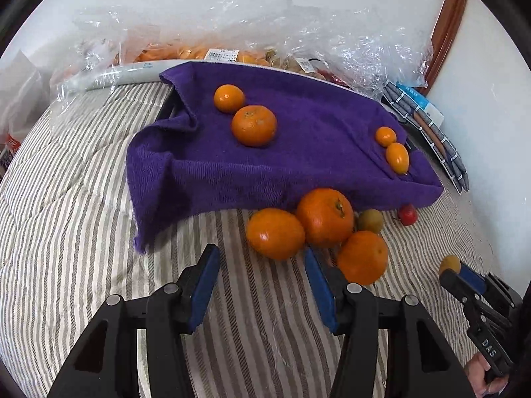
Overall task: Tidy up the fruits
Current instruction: 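Grasp a pale yellow round fruit with the right gripper while the left grasps an orange, then carry both held fruits toward the purple towel and lower them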
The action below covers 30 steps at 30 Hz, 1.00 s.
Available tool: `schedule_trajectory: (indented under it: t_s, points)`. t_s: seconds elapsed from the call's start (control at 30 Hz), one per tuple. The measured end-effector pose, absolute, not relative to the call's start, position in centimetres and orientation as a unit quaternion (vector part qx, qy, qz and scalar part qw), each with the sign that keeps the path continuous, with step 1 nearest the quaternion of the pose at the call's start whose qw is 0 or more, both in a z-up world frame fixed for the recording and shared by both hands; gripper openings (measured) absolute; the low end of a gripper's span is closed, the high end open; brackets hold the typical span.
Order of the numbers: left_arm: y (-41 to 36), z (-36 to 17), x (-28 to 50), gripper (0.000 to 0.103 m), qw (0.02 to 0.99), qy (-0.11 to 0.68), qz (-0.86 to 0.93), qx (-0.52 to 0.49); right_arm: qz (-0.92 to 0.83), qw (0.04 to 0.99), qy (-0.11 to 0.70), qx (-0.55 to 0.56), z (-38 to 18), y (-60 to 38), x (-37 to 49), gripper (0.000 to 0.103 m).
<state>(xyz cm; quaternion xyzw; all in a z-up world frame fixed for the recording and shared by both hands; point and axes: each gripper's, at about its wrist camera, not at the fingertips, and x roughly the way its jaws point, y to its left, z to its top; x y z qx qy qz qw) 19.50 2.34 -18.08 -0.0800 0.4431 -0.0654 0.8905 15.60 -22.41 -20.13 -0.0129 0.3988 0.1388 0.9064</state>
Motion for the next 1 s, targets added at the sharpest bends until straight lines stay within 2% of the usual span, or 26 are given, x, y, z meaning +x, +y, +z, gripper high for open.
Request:
schedule_trajectory:
  t_s: [0.13, 0.2, 0.3, 1.0]
  points:
    - [2.0, -18.0, 20.2, 0.045, 0.888, 0.447, -0.078, -0.074, 0.14, 0.905, 0.401, -0.004, -20.4, -22.7, 15.6, 0.028]
    - [1.7, -18.0, 20.4, 0.037, 0.887, 0.448, -0.09, -0.073, 0.139, 0.906, 0.399, -0.001, -20.3, -22.7, 15.7, 0.028]
    - [1.3, -18.0, 20.0, 0.035, 0.893, 0.438, -0.091, -0.056, 0.133, 0.906, 0.402, 0.004, -20.4, -22.8, 15.8, 0.028]
    - [6.8, -14.6, 12.9, 0.034, 0.905, 0.408, -0.051, -0.112, 0.087, 0.913, 0.397, 0.041, -17.3, -22.7, 13.0, 0.028]
